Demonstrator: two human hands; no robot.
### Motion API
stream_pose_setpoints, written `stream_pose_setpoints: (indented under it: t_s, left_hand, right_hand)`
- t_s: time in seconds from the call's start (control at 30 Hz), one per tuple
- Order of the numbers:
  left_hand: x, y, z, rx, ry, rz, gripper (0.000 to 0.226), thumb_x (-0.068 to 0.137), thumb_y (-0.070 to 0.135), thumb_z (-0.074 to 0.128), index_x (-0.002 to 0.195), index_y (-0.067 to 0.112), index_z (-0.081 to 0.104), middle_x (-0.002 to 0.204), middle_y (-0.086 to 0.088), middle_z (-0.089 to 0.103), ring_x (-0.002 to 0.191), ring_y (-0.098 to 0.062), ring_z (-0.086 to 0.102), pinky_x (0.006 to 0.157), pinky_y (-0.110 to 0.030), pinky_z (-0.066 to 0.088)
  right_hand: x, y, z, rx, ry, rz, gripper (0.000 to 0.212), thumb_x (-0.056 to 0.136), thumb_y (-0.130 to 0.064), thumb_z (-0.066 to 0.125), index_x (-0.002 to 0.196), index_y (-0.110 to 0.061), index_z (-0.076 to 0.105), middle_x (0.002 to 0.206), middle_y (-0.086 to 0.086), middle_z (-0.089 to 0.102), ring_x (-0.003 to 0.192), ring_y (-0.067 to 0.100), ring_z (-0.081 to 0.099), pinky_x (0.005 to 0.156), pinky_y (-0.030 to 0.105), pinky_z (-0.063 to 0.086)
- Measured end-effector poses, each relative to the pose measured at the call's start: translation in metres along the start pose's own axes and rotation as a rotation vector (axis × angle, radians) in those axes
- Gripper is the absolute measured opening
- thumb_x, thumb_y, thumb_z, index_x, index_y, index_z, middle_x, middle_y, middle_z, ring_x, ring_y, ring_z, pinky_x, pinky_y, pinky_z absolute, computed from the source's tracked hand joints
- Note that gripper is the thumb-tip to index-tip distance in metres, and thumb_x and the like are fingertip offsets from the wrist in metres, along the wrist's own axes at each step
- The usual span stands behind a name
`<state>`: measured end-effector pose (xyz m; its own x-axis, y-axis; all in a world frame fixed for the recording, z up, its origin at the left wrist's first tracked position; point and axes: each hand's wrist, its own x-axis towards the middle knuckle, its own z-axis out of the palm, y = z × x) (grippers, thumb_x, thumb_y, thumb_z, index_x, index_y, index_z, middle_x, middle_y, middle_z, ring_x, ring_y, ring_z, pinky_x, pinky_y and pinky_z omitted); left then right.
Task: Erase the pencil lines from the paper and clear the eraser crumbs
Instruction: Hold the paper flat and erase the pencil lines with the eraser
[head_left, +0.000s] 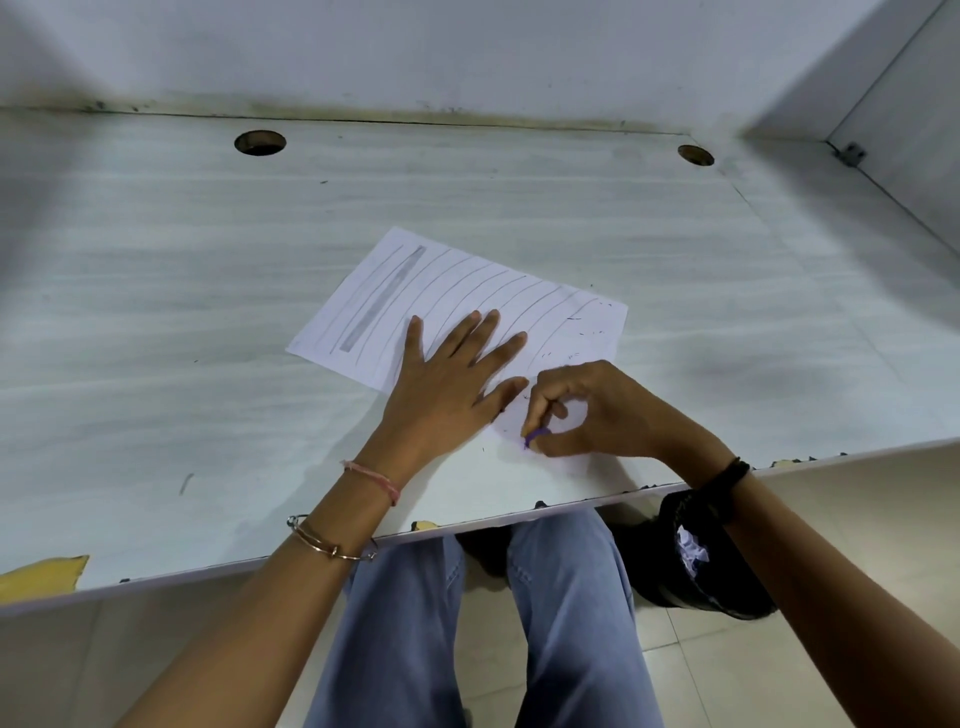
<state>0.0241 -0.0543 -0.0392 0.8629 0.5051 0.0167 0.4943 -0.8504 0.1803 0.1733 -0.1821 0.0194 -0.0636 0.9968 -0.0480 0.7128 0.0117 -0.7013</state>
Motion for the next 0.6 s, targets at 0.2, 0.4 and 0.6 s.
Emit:
stream_pose_setpoints:
  t_s: [0.2, 0.4, 0.6]
  left_hand:
    - [-0.001, 0.001, -0.002, 0.008, -0.009, -0.002, 0.063, 0.093, 0.062, 0.005, 0.152, 0.043, -0.006, 0.163, 0.007, -0.012, 0.149, -0.012, -0.012, 0.114, -0.059, -0.01]
    - [-0.002, 0.001, -0.002, -0.111, 0.009, -0.009, 0.049, 0.104, 0.047, 0.01, 0.152, 0.047, 0.002, 0.163, 0.013, -0.008, 0.148, -0.005, -0.011, 0.115, -0.057, -0.013]
    - [-0.006, 0.001, -0.008, -0.113, 0.12, -0.034, 0.044, 0.106, 0.033, 0.023, 0.148, 0.043, 0.031, 0.158, 0.008, 0.026, 0.143, -0.013, 0.023, 0.114, -0.057, 0.01]
  right_hand:
    - [-0.002, -0.002, 0.003, 0.016, 0.002, 0.002, 0.012, 0.071, -0.007, 0.08, 0.076, -0.016, 0.074, 0.073, -0.007, 0.066, 0.065, 0.011, 0.048, 0.066, 0.017, 0.04]
    - [0.009, 0.002, -0.011, 0.06, 0.219, 0.151, 0.011, 0.074, -0.003, 0.073, 0.077, -0.013, 0.071, 0.076, -0.007, 0.069, 0.066, 0.001, 0.054, 0.068, 0.013, 0.041]
    - [0.004, 0.014, 0.008, -0.042, 0.425, 0.193, 0.012, 0.076, -0.009, 0.072, 0.083, -0.018, 0.065, 0.08, -0.006, 0.065, 0.064, 0.008, 0.049, 0.063, 0.017, 0.043]
